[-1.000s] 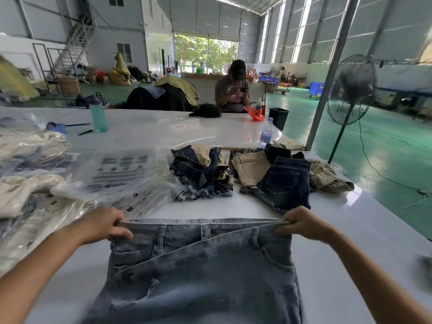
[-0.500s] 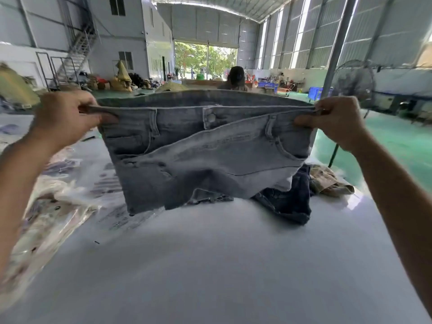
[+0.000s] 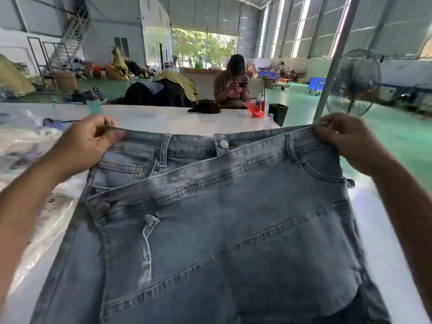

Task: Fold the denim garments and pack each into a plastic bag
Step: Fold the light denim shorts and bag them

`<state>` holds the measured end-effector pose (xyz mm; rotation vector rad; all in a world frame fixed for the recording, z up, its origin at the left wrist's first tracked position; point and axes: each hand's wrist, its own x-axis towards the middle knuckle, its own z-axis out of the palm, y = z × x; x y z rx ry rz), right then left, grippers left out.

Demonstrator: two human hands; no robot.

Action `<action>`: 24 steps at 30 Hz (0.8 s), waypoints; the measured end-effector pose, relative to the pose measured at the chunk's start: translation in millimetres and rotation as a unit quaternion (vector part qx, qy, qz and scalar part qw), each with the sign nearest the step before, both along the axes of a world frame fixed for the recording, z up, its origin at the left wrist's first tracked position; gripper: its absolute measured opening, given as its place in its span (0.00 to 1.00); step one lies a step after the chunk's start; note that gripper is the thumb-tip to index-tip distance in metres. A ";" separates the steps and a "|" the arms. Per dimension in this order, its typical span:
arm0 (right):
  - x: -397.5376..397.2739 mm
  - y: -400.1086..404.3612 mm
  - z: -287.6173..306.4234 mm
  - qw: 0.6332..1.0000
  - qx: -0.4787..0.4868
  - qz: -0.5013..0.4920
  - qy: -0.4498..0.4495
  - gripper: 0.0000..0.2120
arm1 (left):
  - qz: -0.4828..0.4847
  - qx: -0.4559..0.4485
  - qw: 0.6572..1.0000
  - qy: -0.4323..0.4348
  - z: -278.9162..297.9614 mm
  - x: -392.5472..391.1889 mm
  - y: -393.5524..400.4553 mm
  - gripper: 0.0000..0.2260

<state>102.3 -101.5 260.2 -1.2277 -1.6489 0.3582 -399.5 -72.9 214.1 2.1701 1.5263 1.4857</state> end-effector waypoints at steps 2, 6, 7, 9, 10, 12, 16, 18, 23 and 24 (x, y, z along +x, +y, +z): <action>-4.8 21.5 -35.4 0.998 -0.053 -0.030 0.002 0.03 | -0.019 -0.099 0.995 -0.011 -32.9 13.3 7.7 0.07; -20.8 50.3 -124.0 0.961 -0.162 -0.162 -0.155 0.18 | 0.067 -0.289 0.952 0.071 -100.2 41.7 9.2 0.10; -27.1 50.7 -147.1 0.935 -0.200 -0.180 -0.230 0.23 | 0.125 -0.319 0.928 0.144 -119.4 48.9 6.8 0.16; -47.6 40.7 -191.0 0.901 -0.227 -0.153 -0.335 0.28 | 0.181 -0.310 0.896 0.263 -157.4 67.4 -1.8 0.23; -60.9 33.9 -212.4 0.899 -0.226 -0.118 -0.355 0.28 | 0.171 -0.289 0.897 0.286 -176.1 80.5 -7.7 0.23; -92.1 15.8 -255.5 0.888 -0.228 -0.045 -0.398 0.28 | 0.118 -0.269 0.902 0.315 -214.5 111.4 -22.8 0.26; -124.9 -17.5 -318.1 0.848 -0.283 0.059 -0.444 0.28 | 0.026 -0.260 0.880 0.397 -273.0 140.1 -64.1 0.35; -93.7 -22.1 -329.8 0.849 -0.263 0.035 -0.457 0.29 | 0.025 -0.249 0.885 0.393 -281.5 129.3 -81.3 0.30; 13.3 -18.5 -318.0 0.818 -0.402 -0.156 -0.381 0.28 | 0.055 -0.232 0.899 0.367 -270.7 122.6 -93.0 0.29; 15.5 -19.3 -315.1 0.818 -0.412 -0.191 -0.353 0.30 | 0.063 -0.236 0.902 0.357 -268.7 128.4 -95.0 0.30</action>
